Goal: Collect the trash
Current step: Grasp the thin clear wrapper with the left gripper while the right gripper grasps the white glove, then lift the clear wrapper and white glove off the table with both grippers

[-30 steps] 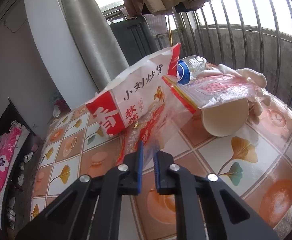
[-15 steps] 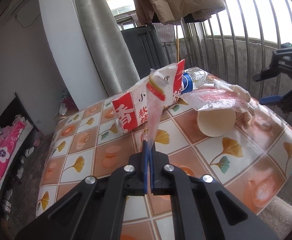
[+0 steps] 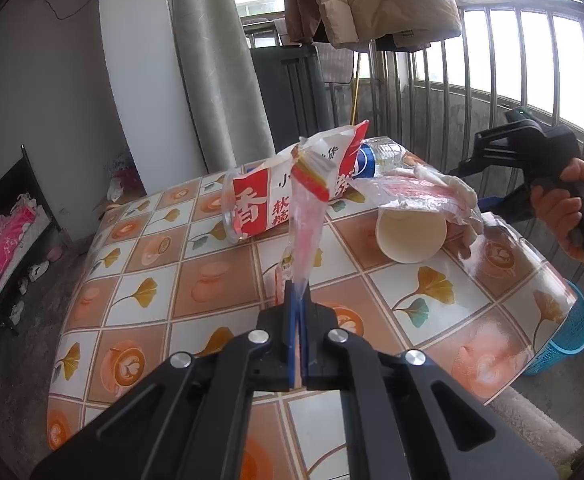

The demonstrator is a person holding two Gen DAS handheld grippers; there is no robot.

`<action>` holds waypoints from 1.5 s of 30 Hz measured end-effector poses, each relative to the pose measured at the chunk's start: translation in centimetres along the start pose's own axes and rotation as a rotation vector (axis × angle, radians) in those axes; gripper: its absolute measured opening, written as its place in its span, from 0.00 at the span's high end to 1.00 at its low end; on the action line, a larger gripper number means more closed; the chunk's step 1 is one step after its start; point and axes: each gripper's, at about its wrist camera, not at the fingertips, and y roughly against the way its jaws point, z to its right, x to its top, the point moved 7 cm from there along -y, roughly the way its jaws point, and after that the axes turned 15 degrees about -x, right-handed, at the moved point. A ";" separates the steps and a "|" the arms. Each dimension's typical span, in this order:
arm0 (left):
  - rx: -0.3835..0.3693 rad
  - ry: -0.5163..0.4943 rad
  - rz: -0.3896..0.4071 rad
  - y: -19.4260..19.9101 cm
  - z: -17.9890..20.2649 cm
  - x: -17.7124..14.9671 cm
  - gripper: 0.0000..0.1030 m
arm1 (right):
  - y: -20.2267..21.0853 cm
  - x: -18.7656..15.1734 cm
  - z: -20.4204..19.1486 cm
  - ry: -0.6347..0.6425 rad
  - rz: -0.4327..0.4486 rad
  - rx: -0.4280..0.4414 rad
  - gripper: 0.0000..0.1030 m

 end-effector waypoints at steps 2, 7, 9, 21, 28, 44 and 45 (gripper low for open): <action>-0.001 0.002 -0.001 0.0 0.1 -0.1 0.99 | -0.3 0.1 -0.1 0.000 -0.007 -0.002 0.85; -0.002 0.003 -0.003 0.0 0.1 -0.2 0.99 | 1.1 0.1 -0.2 0.001 0.049 0.030 0.97; 0.001 0.001 -0.003 0.0 0.1 -0.2 0.99 | 2.3 0.2 -0.3 0.005 0.071 0.055 0.97; 0.015 0.002 -0.003 0.1 0.0 -0.2 0.99 | 11.7 -1.5 -1.5 0.102 0.211 0.258 0.98; 0.032 -0.003 0.006 0.3 -0.1 -0.1 0.99 | 12.3 -4.3 1.3 0.092 0.221 0.215 0.97; -0.006 -0.045 0.108 4.6 1.4 2.2 0.99 | 11.6 -7.5 4.1 0.054 0.189 0.196 0.97; -0.014 -0.043 0.114 4.8 1.5 2.3 0.99 | 11.7 -7.6 4.1 0.053 0.190 0.200 0.97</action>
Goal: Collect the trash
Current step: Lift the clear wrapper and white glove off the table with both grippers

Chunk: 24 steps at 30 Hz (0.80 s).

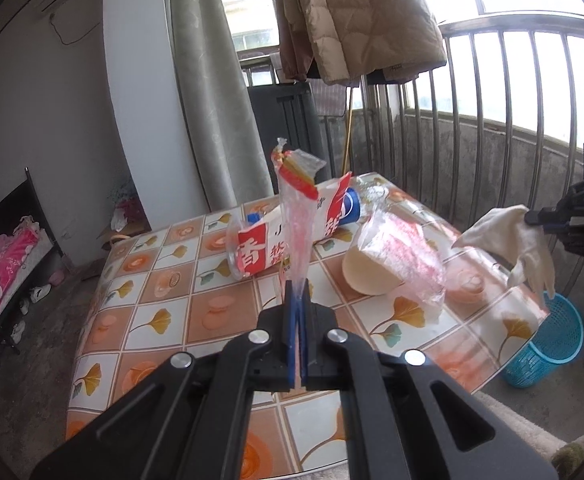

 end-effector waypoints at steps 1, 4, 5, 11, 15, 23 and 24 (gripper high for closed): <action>-0.012 0.006 0.006 0.3 0.2 0.2 0.99 | 0.1 0.0 0.0 0.000 0.004 0.004 0.97; -0.041 0.010 0.018 0.8 0.8 0.6 0.99 | 0.6 -0.1 -0.1 0.005 0.018 0.015 0.97; -0.048 0.007 0.023 1.1 1.1 0.8 0.99 | 0.8 -0.1 -0.2 0.007 0.021 0.018 0.97; -0.076 -0.020 0.059 2.7 2.7 1.9 0.99 | 2.2 -0.5 0.1 0.006 0.038 0.031 0.97; -0.097 -0.032 0.068 3.4 4.1 2.3 0.99 | 3.4 -0.6 0.8 -0.009 0.062 0.044 0.97; -0.203 -0.078 0.094 3.5 8.5 4.3 0.99 | 7.2 0.0 3.1 -0.046 0.139 0.051 0.97; -0.219 -0.083 0.095 3.2 8.9 4.5 0.99 | 7.7 0.0 3.5 -0.054 0.150 0.051 0.97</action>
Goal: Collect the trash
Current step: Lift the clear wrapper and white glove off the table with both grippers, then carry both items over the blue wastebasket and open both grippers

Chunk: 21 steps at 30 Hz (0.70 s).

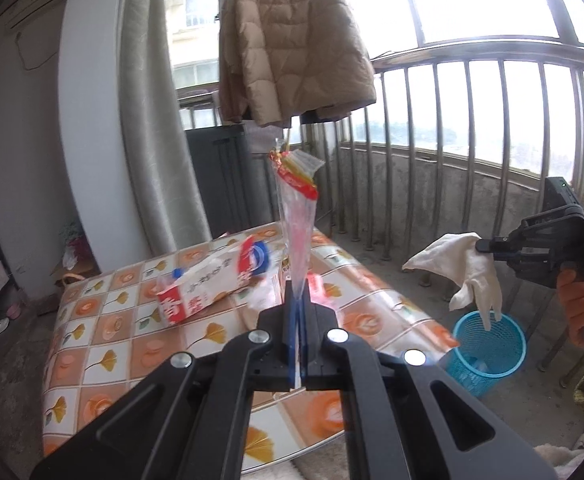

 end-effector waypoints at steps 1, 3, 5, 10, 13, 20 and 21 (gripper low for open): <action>-0.022 -0.005 0.002 -0.4 0.6 0.4 0.99 | 0.6 0.2 0.4 -0.010 0.012 -0.002 0.97; -0.064 -0.015 0.000 -1.4 1.8 1.0 0.99 | 1.8 0.6 1.4 -0.028 0.039 -0.005 0.97; -0.110 -0.026 -0.002 -2.6 3.1 1.6 0.99 | 2.9 1.0 2.3 -0.045 0.064 -0.011 0.98; -0.230 -0.063 -0.030 -6.2 7.1 2.9 0.99 | 5.9 1.9 5.4 -0.104 0.134 -0.035 0.97; -0.295 -0.090 -0.057 -8.6 9.8 3.5 0.99 | 7.5 2.2 7.6 -0.144 0.171 -0.057 0.97; -0.426 -0.133 -0.136 -13.9 15.3 4.1 0.99 | 10.1 2.4 12.5 -0.244 0.253 -0.128 0.97; -0.442 -0.139 -0.148 -14.7 16.0 4.2 0.99 | 10.3 2.4 13.1 -0.255 0.260 -0.135 0.97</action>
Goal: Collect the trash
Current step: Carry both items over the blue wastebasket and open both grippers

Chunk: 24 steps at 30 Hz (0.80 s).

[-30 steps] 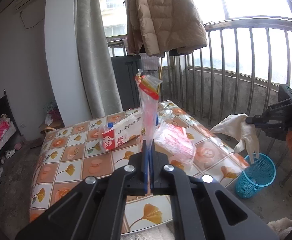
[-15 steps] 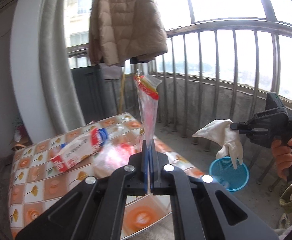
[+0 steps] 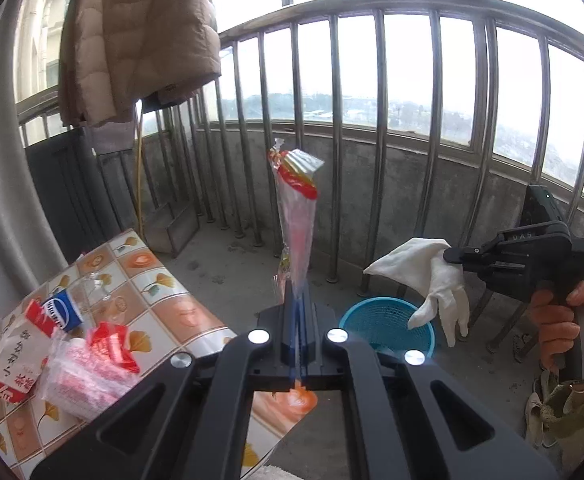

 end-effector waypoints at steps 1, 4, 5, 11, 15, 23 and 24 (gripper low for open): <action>-0.014 -0.004 -0.012 -0.8 0.2 0.1 0.99 | 0.1 0.3 0.7 -0.012 0.010 -0.013 0.97; -0.051 -0.007 -0.054 -3.5 0.8 0.3 0.99 | 0.4 0.9 2.9 -0.043 0.030 -0.056 0.97; -0.060 -0.007 -0.064 -4.1 0.9 0.3 0.99 | 0.4 1.1 3.4 -0.052 0.034 -0.070 0.97; -0.114 0.000 -0.143 -8.9 2.5 -0.4 0.99 | 0.4 2.1 7.0 -0.103 0.056 -0.155 0.97; -0.142 0.019 -0.192 -11.8 3.1 -1.0 0.99 | 0.3 2.8 9.6 -0.131 0.075 -0.235 0.97; -0.236 0.130 -0.327 -18.8 4.0 -2.9 0.99 | -1.2 3.3 14.3 -0.191 0.075 -0.378 0.97; -0.249 0.147 -0.345 -19.9 4.1 -3.2 0.99 | -1.6 3.4 14.9 -0.202 0.070 -0.388 0.97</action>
